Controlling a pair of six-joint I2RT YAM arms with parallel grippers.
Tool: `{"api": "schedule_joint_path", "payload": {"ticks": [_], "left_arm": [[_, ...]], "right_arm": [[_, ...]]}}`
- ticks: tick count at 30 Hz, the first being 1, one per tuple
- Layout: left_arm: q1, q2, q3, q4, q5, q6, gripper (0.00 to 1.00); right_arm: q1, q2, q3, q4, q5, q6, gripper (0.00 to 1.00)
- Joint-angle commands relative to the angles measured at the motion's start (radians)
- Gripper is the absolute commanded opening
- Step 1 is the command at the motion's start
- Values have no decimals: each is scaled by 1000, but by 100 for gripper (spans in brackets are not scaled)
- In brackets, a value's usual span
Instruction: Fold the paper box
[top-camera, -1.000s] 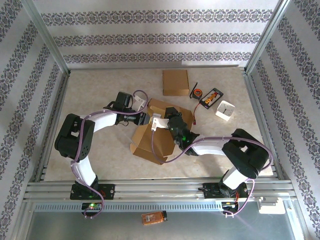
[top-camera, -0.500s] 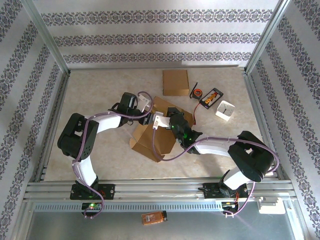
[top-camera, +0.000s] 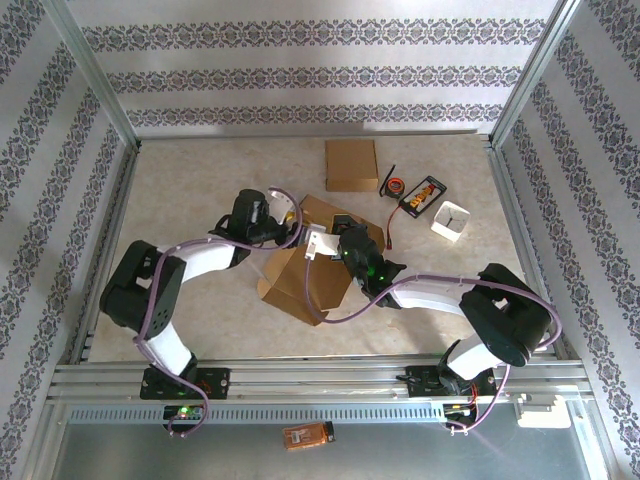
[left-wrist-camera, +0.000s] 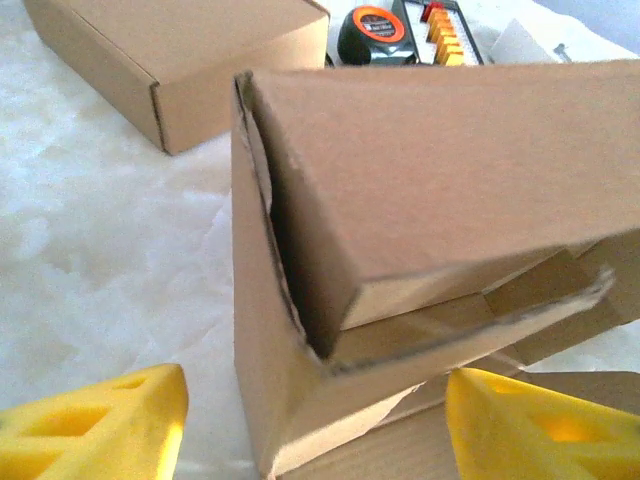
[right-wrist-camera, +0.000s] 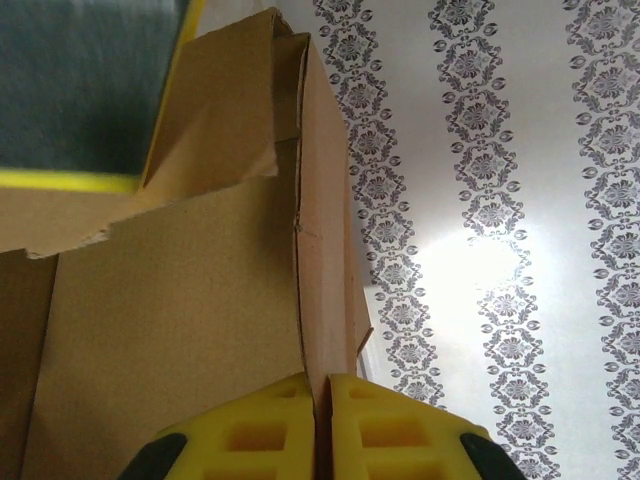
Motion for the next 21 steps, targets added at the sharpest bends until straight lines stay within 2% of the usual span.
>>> {"api": "schedule_joint_path", "payload": {"ticks": [1, 7, 11, 15, 21], "left_arm": [[-11, -95, -51, 22, -21, 52, 73], [-11, -264, -130, -103, 10, 172, 75], [-1, -307, -119, -194, -62, 304, 73], [41, -242, -48, -246, -67, 362, 71], [49, -65, 98, -292, 10, 384, 66]], "right_arm": [[-6, -11, 6, -57, -37, 27, 11], [-10, -15, 8, -61, -42, 20, 11], [-10, -10, 14, -64, -48, 16, 11], [-10, -24, 19, -86, -67, 28, 11], [-10, -49, 21, -132, -91, 45, 11]]}}
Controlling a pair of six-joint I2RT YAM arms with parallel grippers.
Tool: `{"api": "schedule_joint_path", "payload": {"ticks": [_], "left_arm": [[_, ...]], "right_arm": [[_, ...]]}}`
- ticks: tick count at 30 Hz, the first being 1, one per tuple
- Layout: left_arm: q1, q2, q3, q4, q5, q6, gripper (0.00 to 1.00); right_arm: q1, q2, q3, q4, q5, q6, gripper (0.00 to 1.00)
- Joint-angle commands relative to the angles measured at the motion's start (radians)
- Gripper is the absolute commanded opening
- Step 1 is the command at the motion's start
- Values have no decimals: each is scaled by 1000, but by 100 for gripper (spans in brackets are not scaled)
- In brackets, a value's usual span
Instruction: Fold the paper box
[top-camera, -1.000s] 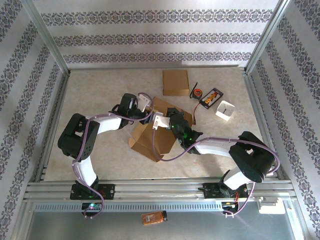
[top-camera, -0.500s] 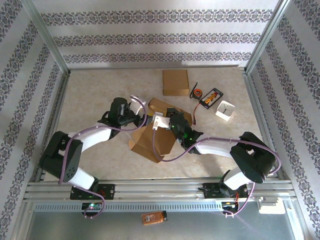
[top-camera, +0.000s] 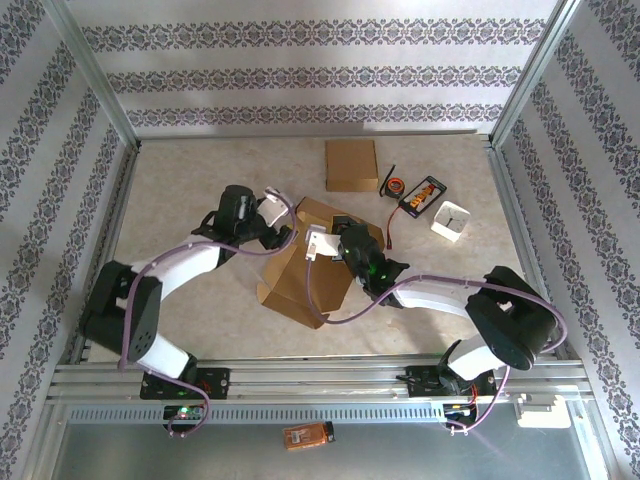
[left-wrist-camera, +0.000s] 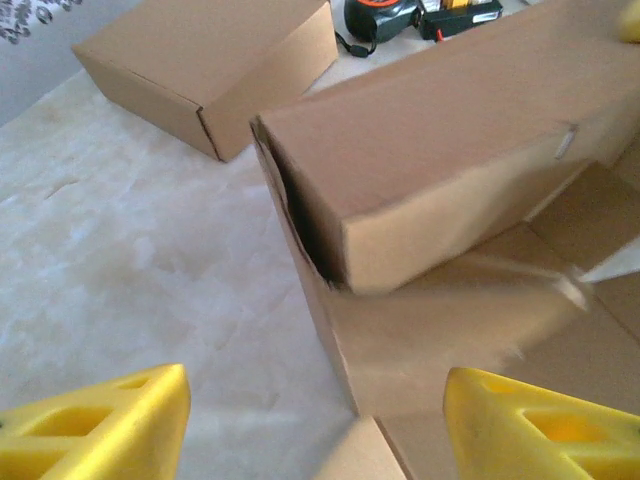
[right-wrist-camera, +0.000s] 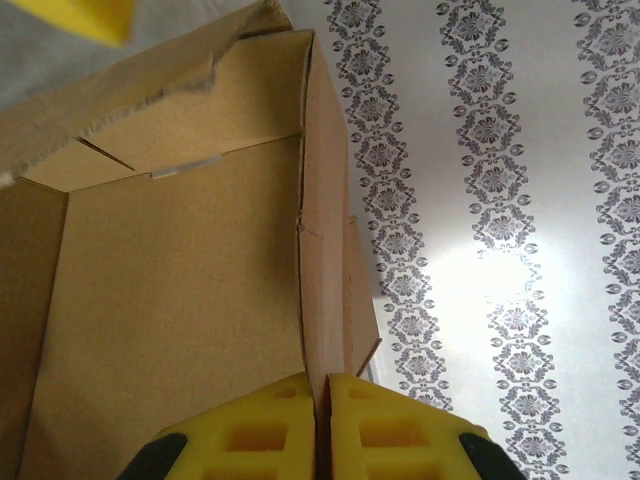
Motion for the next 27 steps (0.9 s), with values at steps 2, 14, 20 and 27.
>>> {"api": "schedule_joint_path", "payload": {"ticks": [2, 14, 20, 27], "left_arm": [[8, 94, 81, -31, 66, 41, 64], [7, 217, 139, 37, 185, -48, 49], [2, 252, 142, 95, 193, -133, 44], [-40, 256, 113, 146, 55, -154, 28]], "right_arm": [[-3, -19, 14, -86, -48, 40, 11], [4, -6, 25, -102, -59, 38, 11], [15, 20, 25, -106, -54, 34, 11], [18, 28, 25, -111, -52, 34, 11]]}}
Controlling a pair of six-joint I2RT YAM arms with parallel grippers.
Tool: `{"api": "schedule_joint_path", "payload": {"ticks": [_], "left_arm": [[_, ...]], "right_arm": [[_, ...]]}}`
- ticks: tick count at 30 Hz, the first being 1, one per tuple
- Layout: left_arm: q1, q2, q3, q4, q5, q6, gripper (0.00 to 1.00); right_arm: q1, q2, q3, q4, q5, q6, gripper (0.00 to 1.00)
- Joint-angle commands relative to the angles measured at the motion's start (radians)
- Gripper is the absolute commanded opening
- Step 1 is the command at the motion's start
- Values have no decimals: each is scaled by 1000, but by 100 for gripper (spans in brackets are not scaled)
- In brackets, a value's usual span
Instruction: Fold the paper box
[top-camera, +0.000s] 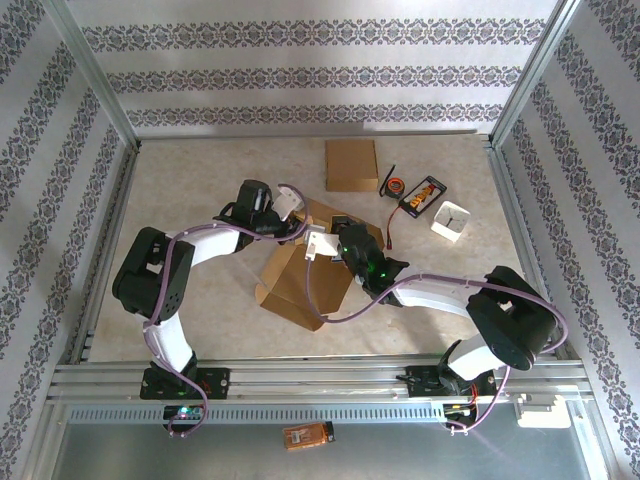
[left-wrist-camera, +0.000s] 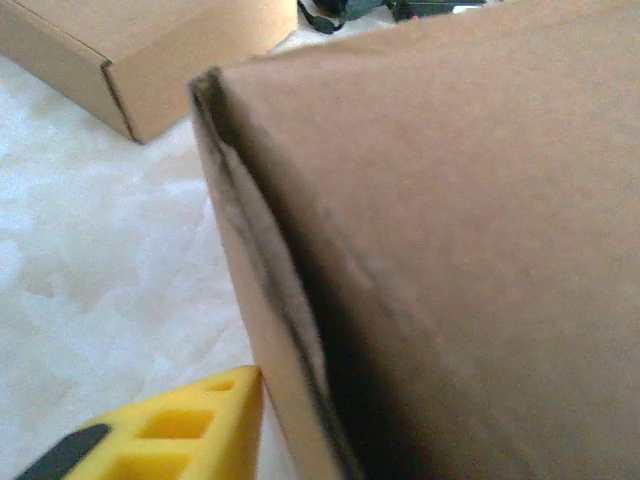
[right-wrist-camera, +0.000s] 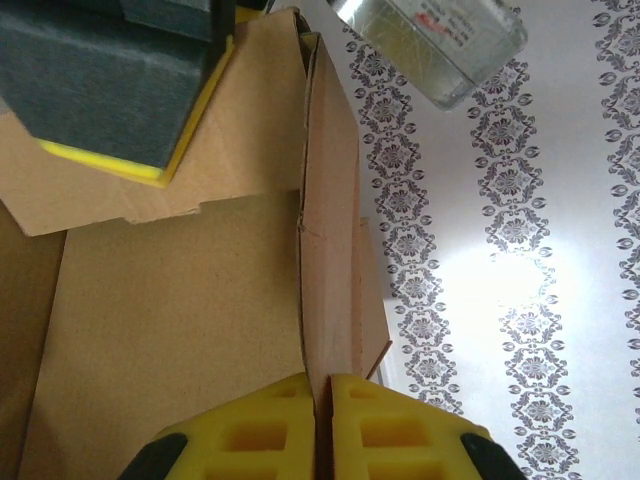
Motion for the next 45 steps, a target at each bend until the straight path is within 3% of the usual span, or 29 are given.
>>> {"api": "schedule_joint_path", "payload": {"ticks": [1, 5, 9, 11, 13, 15, 18, 26, 29, 31, 33, 35, 39, 43, 45], "left_arm": [[-36, 8, -12, 83, -76, -25, 26], [-68, 15, -16, 110, -165, -43, 20], [-105, 32, 3, 84, -347, -47, 12], [-126, 50, 16, 68, -439, -45, 12], [-140, 59, 21, 66, -504, -44, 17], [-142, 64, 16, 79, -494, -50, 25], [-142, 73, 21, 86, -463, -50, 26], [-145, 102, 35, 94, -496, -75, 5], [-150, 96, 21, 107, -533, -83, 3], [-151, 94, 18, 110, -530, -92, 8], [-150, 96, 27, 94, -532, -102, 19], [-149, 96, 30, 88, -523, -109, 20], [-150, 90, 29, 81, -516, -144, 0], [-149, 66, 27, 33, -526, -195, 0], [-151, 41, 5, 35, -556, -214, 0]], "right_arm": [[17, 23, 8, -67, -42, 22, 11], [19, 22, 13, -70, -39, 26, 11], [25, 21, 14, -74, -37, 34, 11], [26, 20, 13, -73, -36, 40, 11], [28, 22, 11, -73, -36, 42, 11], [28, 20, 8, -73, -37, 45, 11], [28, 21, 8, -73, -39, 46, 11], [29, 5, 3, -70, -66, 87, 15], [29, -13, -1, -70, -77, 118, 17], [28, -17, -4, -70, -78, 125, 18], [28, -17, -4, -70, -77, 126, 18], [28, -12, -4, -71, -75, 126, 18], [30, -9, 1, -71, -76, 131, 18], [28, -27, 10, -68, -76, 190, 24], [26, -65, 10, -71, -107, 262, 35]]}}
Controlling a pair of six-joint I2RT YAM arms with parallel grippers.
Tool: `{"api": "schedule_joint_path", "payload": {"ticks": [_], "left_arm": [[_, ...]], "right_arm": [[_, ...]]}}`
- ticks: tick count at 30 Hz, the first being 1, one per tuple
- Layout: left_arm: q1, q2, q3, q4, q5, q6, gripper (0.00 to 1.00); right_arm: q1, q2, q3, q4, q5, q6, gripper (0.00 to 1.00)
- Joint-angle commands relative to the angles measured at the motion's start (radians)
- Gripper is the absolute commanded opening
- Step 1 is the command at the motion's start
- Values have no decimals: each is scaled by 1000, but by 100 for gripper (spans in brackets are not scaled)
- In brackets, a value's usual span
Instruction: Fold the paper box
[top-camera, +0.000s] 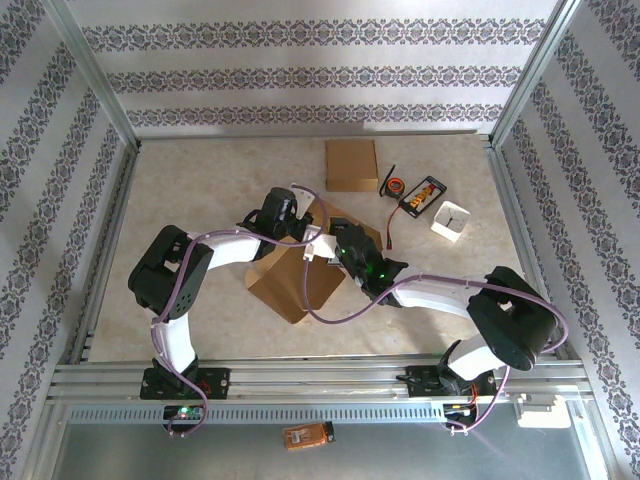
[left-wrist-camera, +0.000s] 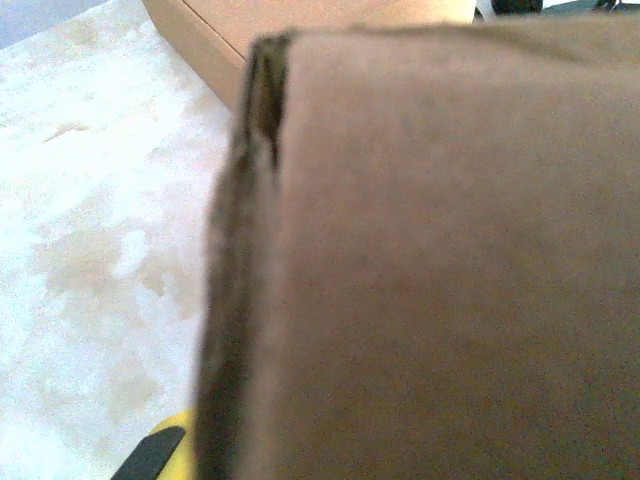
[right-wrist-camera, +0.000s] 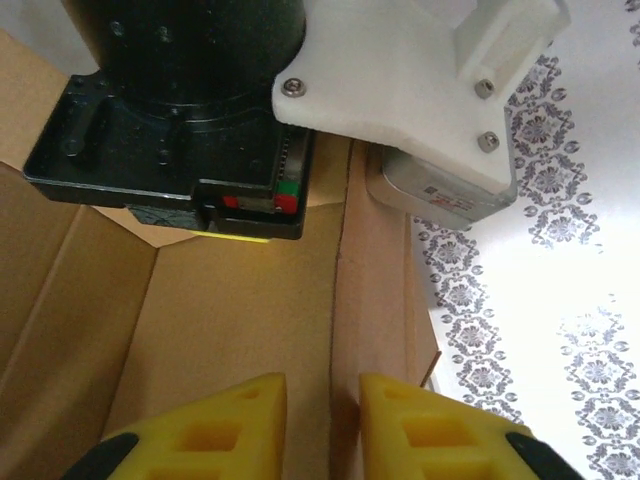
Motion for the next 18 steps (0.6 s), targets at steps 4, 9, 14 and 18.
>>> {"api": "schedule_joint_path", "payload": {"ticks": [4, 9, 14, 18], "left_arm": [[-6, -49, -50, -74, -163, -54, 0], [-6, -47, -56, -76, -196, -79, 0], [-7, -42, -48, -70, -189, -100, 18], [-6, -38, -41, -68, -183, -126, 0]], "right_arm": [[0, -165, -4, -72, -155, 304, 69], [-98, -357, -60, -125, -373, 638, 80], [-256, -506, -77, -156, -578, 1049, 85], [-402, -445, 88, -391, -750, 1431, 84]]}}
